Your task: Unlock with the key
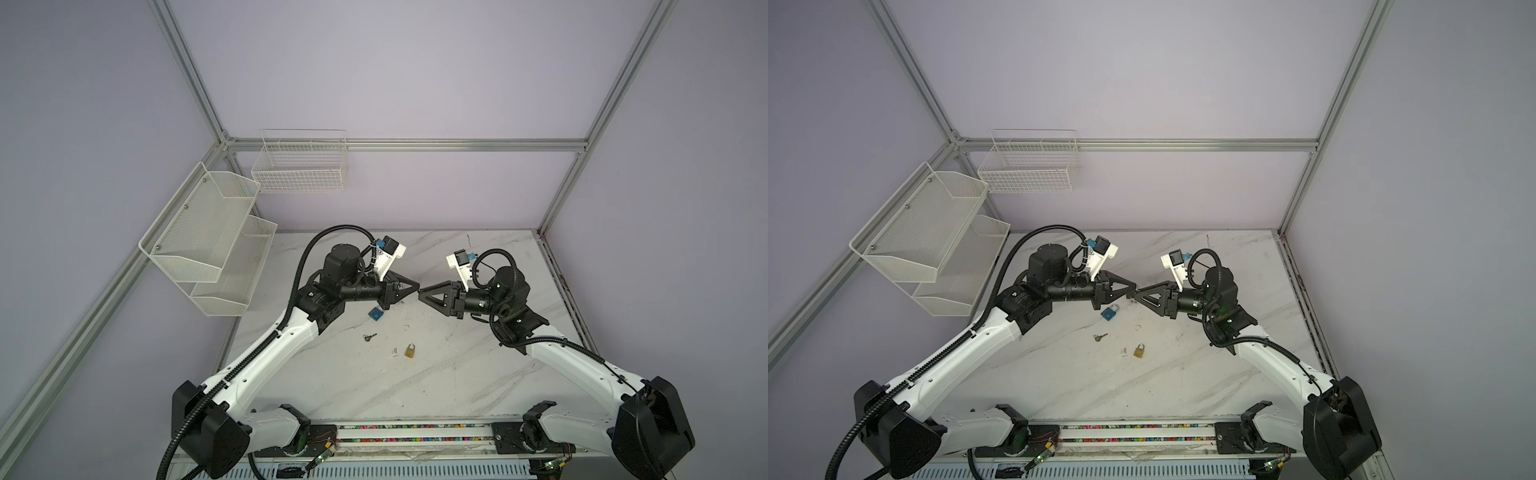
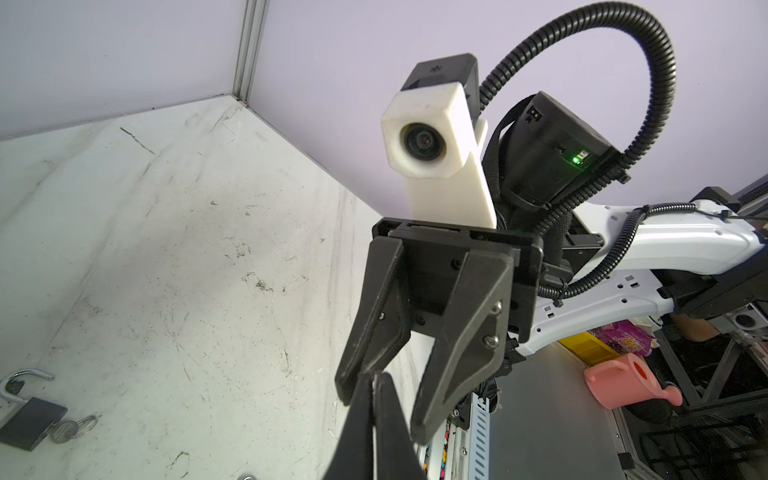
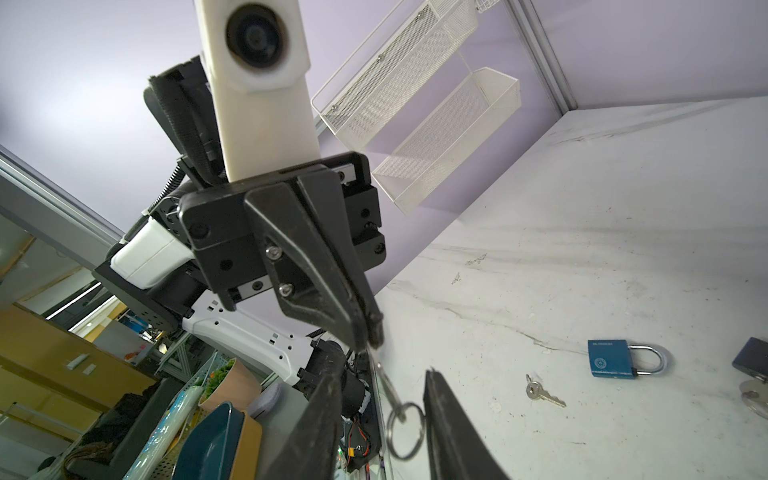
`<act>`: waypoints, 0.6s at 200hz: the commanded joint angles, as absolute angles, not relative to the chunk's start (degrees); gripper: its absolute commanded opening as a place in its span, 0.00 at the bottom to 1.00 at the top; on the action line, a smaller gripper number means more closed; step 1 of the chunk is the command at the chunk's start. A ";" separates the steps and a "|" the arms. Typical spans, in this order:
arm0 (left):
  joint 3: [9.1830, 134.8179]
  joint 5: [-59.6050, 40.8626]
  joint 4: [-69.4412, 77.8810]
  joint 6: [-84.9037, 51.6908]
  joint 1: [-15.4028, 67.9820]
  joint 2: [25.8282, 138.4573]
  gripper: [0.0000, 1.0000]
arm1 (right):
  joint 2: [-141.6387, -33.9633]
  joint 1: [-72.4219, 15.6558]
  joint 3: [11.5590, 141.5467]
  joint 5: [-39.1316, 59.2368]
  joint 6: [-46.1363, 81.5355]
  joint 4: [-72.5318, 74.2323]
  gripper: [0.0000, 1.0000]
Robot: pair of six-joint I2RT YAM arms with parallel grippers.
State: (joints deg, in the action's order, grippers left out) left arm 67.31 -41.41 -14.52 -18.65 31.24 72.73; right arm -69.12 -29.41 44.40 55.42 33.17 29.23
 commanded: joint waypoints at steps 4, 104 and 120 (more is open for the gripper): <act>73.47 -42.79 -13.96 -17.95 30.92 72.01 0.00 | -69.80 -29.34 45.01 56.94 33.31 32.52 0.31; 73.89 -41.75 -14.68 -17.54 30.85 72.51 0.00 | -68.90 -29.28 44.59 56.87 33.12 32.35 0.16; 74.06 -41.54 -14.88 -17.32 30.85 72.60 0.00 | -68.68 -29.27 44.48 56.95 33.03 32.37 0.12</act>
State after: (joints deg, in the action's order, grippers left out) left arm 68.05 -41.50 -15.05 -18.39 31.24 72.75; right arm -69.69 -29.41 44.40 55.96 33.28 30.24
